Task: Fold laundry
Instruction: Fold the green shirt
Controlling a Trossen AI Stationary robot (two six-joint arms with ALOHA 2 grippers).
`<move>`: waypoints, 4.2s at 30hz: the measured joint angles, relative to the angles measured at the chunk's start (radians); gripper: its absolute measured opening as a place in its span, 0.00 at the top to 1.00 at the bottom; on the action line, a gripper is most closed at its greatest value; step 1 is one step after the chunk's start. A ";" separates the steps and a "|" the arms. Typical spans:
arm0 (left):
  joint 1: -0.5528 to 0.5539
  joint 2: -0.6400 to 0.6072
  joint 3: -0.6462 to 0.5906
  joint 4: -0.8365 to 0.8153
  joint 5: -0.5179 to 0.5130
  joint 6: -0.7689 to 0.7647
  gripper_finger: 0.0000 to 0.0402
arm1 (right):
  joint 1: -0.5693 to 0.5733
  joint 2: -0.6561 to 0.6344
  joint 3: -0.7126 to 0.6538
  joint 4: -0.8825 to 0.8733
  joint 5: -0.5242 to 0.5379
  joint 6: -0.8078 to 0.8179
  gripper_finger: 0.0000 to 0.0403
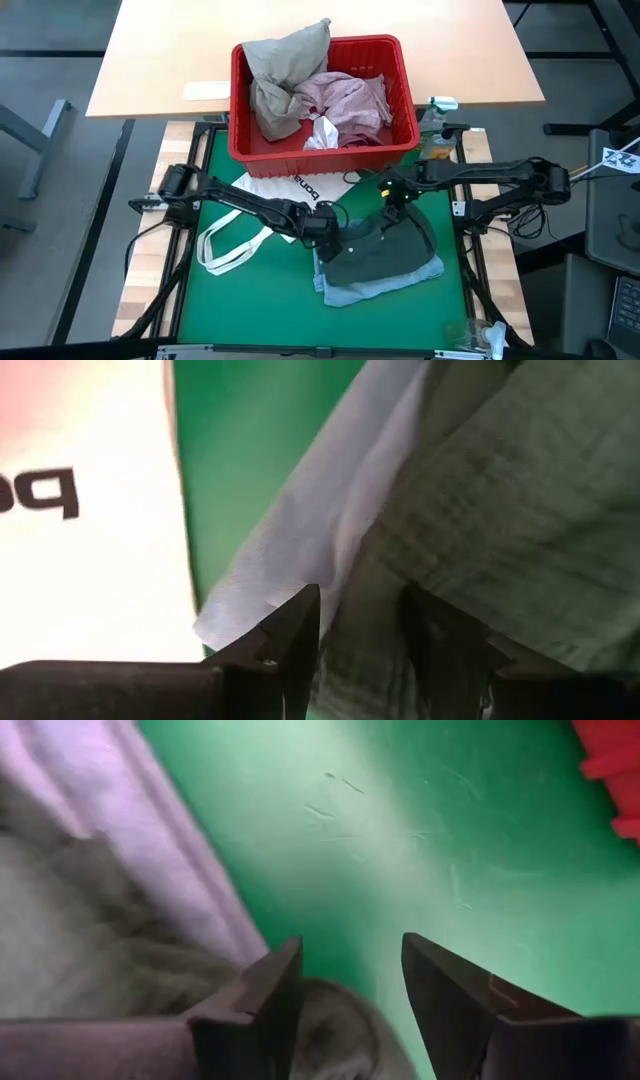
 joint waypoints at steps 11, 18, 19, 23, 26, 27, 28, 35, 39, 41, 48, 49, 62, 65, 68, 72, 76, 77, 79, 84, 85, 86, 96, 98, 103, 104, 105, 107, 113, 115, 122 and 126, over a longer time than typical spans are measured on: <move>0.001 0.052 0.000 -0.056 -0.021 -0.007 0.65 | 0.000 0.037 0.015 -0.079 0.042 -0.051 0.57; 0.007 0.018 0.005 -0.043 -0.002 -0.007 0.65 | 0.000 -0.075 0.123 -0.278 0.066 -0.051 0.57; 0.007 0.011 0.005 -0.044 -0.001 -0.008 0.65 | 0.000 -0.097 0.138 -0.298 0.061 -0.051 0.57; 0.008 -0.025 0.005 -0.051 -0.002 -0.008 0.65 | 0.000 -0.178 0.166 -0.324 -0.003 -0.050 0.57; 0.012 -0.052 0.005 -0.052 -0.002 -0.008 0.65 | 0.000 -0.216 0.166 -0.322 -0.078 -0.049 0.57; 0.014 -0.060 0.005 -0.051 -0.002 -0.008 0.65 | 0.000 -0.222 0.165 -0.322 -0.108 -0.046 0.57; 0.016 -0.066 0.005 -0.050 -0.002 -0.008 0.65 | 0.000 -0.224 0.161 -0.318 -0.131 -0.040 0.57; 0.018 -0.079 0.005 0.008 -0.002 -0.008 0.65 | 0.008 -0.223 0.071 -0.268 -0.275 -0.015 0.57; 0.016 -0.078 0.005 0.075 -0.003 -0.008 0.65 | 0.064 -0.223 -0.002 -0.186 -0.299 -0.008 0.57; 0.013 -0.078 0.005 0.094 -0.003 -0.008 0.65 | 0.104 -0.223 -0.042 -0.139 -0.297 0.007 0.57; 0.009 -0.077 0.005 0.098 -0.003 -0.008 0.65 | 0.203 -0.223 -0.144 -0.210 -0.263 0.055 0.57; 0.009 -0.077 0.005 0.098 -0.003 -0.008 0.65 | 0.211 -0.223 -0.154 -0.229 -0.255 0.072 0.57; -0.004 -0.079 0.005 0.146 0.056 0.035 0.65 | 0.229 -0.225 -0.102 -0.338 -0.185 0.113 0.57; -0.017 -0.079 0.005 0.229 0.104 0.061 0.65 | 0.229 -0.225 -0.041 -0.356 -0.182 0.109 0.57; -0.041 -0.081 0.005 0.301 0.161 0.079 0.65 | 0.230 -0.226 0.022 -0.372 -0.181 0.109 0.57; -0.088 -0.081 0.005 0.321 0.155 0.079 0.65 | 0.239 -0.231 0.077 -0.376 -0.188 0.109 0.57; -0.141 -0.074 0.005 0.329 0.107 0.080 0.65 | 0.310 -0.240 0.082 -0.332 -0.196 0.127 0.57; -0.155 -0.071 0.005 0.329 0.091 0.080 0.65 | 0.340 -0.240 0.082 -0.321 -0.198 0.147 0.57; -0.179 -0.059 0.005 0.329 0.063 0.080 0.65 | 0.404 -0.240 0.082 -0.296 -0.188 0.191 0.57; -0.217 -0.037 0.005 0.348 -0.015 0.080 0.65 | 0.571 -0.231 0.081 -0.224 -0.072 0.287 0.57; -0.224 -0.035 0.005 0.339 -0.034 0.080 0.65 | 0.601 -0.230 0.081 -0.214 -0.039 0.308 0.57; -0.228 -0.028 0.005 0.337 -0.052 0.081 0.65 | 0.632 -0.225 0.081 -0.212 -0.007 0.332 0.57; -0.253 0.085 0.005 0.374 -0.116 0.124 0.65 | 0.834 -0.145 0.007 -0.195 0.127 0.506 0.57; -0.259 0.123 0.005 0.398 -0.114 0.131 0.65 | 0.861 -0.131 -0.033 -0.193 0.109 0.556 0.57; -0.275 0.203 0.007 0.407 -0.100 0.134 0.65 | 0.927 -0.103 -0.115 -0.174 0.087 0.666 0.57; -0.278 0.211 0.009 0.409 -0.098 0.134 0.65 | 0.936 -0.099 -0.122 -0.173 0.088 0.684 0.57; -0.282 0.217 0.010 0.413 -0.096 0.134 0.65 | 0.945 -0.098 -0.127 -0.173 0.089 0.690 0.57; -0.289 0.220 0.010 0.413 -0.101 0.135 0.65 | 0.958 -0.099 -0.128 -0.173 0.091 0.692 0.57; -0.299 0.180 0.007 0.380 -0.102 0.187 0.65 | 0.962 -0.098 -0.076 -0.207 0.065 0.680 0.57; -0.300 0.158 0.011 0.371 -0.091 0.206 0.65 | 0.963 -0.097 -0.039 -0.241 0.057 0.655 0.57; -0.300 0.067 0.014 0.378 -0.095 0.217 0.65 | 0.963 -0.098 0.132 -0.446 0.131 0.610 0.57; -0.288 0.047 0.017 0.403 -0.101 0.228 0.65 | 0.962 -0.098 0.194 -0.563 0.285 0.610 0.57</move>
